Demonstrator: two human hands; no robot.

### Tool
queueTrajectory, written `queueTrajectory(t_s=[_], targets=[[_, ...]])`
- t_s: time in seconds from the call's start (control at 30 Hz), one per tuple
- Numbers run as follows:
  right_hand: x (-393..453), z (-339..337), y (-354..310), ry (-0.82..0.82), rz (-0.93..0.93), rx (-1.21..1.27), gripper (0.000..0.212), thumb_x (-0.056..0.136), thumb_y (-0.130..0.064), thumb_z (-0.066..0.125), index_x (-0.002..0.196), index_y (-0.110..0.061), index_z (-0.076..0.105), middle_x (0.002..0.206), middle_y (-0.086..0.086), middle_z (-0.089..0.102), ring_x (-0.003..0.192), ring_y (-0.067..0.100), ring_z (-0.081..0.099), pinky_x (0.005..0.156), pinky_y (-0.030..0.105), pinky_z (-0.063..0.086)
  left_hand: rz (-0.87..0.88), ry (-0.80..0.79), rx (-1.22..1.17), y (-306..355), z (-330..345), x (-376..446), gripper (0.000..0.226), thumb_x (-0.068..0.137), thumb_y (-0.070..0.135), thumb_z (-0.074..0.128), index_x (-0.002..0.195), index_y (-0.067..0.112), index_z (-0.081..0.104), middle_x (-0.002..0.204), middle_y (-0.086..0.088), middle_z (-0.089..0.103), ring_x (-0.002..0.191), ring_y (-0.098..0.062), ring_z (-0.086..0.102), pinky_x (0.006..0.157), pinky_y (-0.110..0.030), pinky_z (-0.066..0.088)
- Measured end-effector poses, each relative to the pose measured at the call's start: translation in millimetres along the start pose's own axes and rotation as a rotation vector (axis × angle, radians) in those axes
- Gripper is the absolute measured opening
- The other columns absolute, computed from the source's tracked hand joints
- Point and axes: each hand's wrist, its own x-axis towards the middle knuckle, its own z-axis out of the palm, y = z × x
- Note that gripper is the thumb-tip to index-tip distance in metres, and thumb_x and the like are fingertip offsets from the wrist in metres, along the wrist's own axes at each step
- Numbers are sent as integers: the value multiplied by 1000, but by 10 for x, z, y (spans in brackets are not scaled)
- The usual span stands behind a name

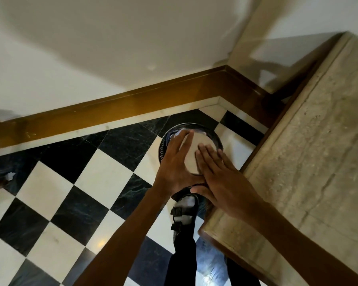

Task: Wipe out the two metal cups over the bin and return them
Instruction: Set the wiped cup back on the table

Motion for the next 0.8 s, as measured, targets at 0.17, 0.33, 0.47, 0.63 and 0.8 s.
queueTrajectory(t_s=[0.17,0.33,0.47,0.63,0.8], targets=[[-135,-190,-63,277,203,560,74,95,-65,23,156,-28,3,166,2,7,153,14,4,117,32,23,-364,-17,-295,189,-155,-85,102,58,67,79,143,16,52,147,0,52,133,-15,50,108,-26,44],[-428,-344,-6,347,306,959,65,96,-50,49,153,-34,20,159,-5,30,140,7,36,97,13,42,-842,-247,-1177,708,-526,-8,59,87,69,54,122,23,66,120,-13,72,108,-32,70,89,-47,58],[-905,-445,151,449,400,1149,55,90,-52,52,139,-26,49,132,-5,61,115,7,62,78,16,56,-1004,-77,-1024,1522,-542,2,37,102,57,34,96,29,58,102,-10,65,96,-22,66,90,-45,54],[-1730,-424,556,500,637,1327,34,90,-11,59,120,-27,62,113,-6,69,103,14,66,80,26,56,-1046,-173,-751,2400,-180,-11,40,100,53,49,118,20,64,96,-1,65,106,-30,66,88,-43,53],[-2495,-108,1085,474,829,1239,50,87,-28,64,135,-18,56,111,8,71,93,21,70,78,43,61,-832,-326,-693,3020,406,-174,23,106,26,49,124,15,58,116,-7,61,105,-26,63,90,-46,58]])
